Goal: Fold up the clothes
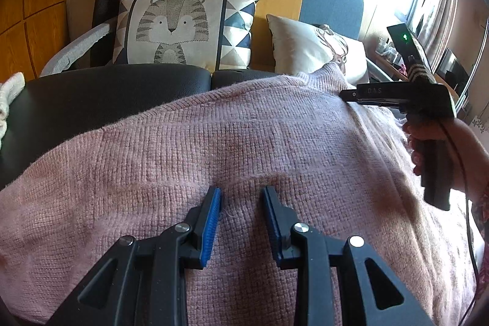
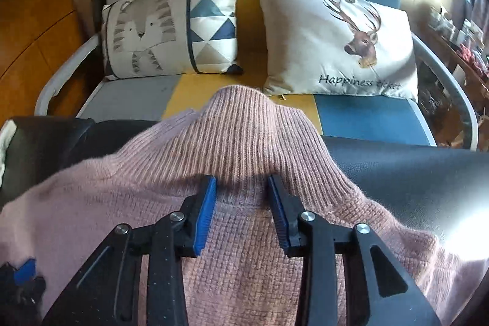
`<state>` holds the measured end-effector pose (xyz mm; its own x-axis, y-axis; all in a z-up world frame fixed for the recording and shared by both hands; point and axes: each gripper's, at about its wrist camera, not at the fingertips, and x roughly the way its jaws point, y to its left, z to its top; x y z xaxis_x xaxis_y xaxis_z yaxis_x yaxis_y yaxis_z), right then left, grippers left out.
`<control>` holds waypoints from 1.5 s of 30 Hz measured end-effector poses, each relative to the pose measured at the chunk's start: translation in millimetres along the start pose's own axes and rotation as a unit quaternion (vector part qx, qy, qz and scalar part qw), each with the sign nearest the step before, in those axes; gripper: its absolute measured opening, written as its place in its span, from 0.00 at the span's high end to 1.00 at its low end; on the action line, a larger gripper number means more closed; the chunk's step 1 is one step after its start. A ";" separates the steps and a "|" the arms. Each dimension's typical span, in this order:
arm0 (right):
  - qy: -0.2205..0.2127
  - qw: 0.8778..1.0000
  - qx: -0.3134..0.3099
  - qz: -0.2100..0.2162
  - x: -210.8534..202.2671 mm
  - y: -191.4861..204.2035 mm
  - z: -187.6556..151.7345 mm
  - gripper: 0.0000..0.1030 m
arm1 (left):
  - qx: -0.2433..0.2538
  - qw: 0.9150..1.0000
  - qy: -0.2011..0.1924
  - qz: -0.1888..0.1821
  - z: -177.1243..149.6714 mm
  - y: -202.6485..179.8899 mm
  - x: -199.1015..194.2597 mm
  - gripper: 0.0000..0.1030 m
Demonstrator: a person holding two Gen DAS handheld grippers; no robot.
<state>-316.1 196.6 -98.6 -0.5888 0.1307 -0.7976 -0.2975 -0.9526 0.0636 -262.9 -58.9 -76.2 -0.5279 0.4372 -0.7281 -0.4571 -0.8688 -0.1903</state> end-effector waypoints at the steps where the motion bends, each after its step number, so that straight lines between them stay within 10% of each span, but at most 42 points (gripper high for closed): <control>1: 0.000 1.000 0.001 0.002 -3.7 1.8 -2.4 0.63 | -0.001 1.000 0.000 -0.001 0.0 0.2 0.0 0.72; 14: 0.005 0.999 0.019 0.031 -51.4 25.6 -34.0 0.61 | -0.003 1.000 -0.001 -0.002 -1.7 -1.9 -0.7 0.72; 20: 0.052 0.995 -0.081 0.020 -72.5 96.6 -99.5 0.59 | -0.004 1.000 0.006 0.001 0.0 -2.8 -2.7 0.72; 24: 0.009 0.997 -0.072 0.014 -72.6 93.0 -122.3 0.46 | -0.010 1.000 0.022 -0.010 2.7 3.2 -14.6 0.72; 31: -0.019 0.997 -0.071 -0.012 -65.8 93.9 -126.6 0.40 | -0.063 0.995 -0.005 0.081 -20.9 87.2 -63.5 0.72; 36: -0.018 0.998 -0.052 0.004 -68.6 83.7 -122.8 0.38 | -0.157 0.974 0.016 0.162 -46.3 185.9 -90.0 0.74; 38: -0.018 0.998 -0.057 -0.002 -71.2 85.1 -125.2 0.38 | -0.157 0.976 0.001 0.150 -55.6 207.4 -109.0 0.75; 41: -0.019 0.998 -0.061 -0.006 -74.0 87.4 -128.6 0.38 | -0.145 0.963 0.006 0.229 -70.4 232.3 -129.3 0.74; 45: -0.017 0.998 -0.063 -0.008 -74.3 85.6 -129.3 0.38 | -0.226 0.963 -0.020 0.143 -81.5 270.2 -150.7 0.76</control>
<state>-200.7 69.8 -111.5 -0.6099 0.1531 -0.7776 -0.2112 -0.9771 -0.0267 -248.5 -378.5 -71.5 -0.6175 0.1654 -0.7690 0.0644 -0.9637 -0.2590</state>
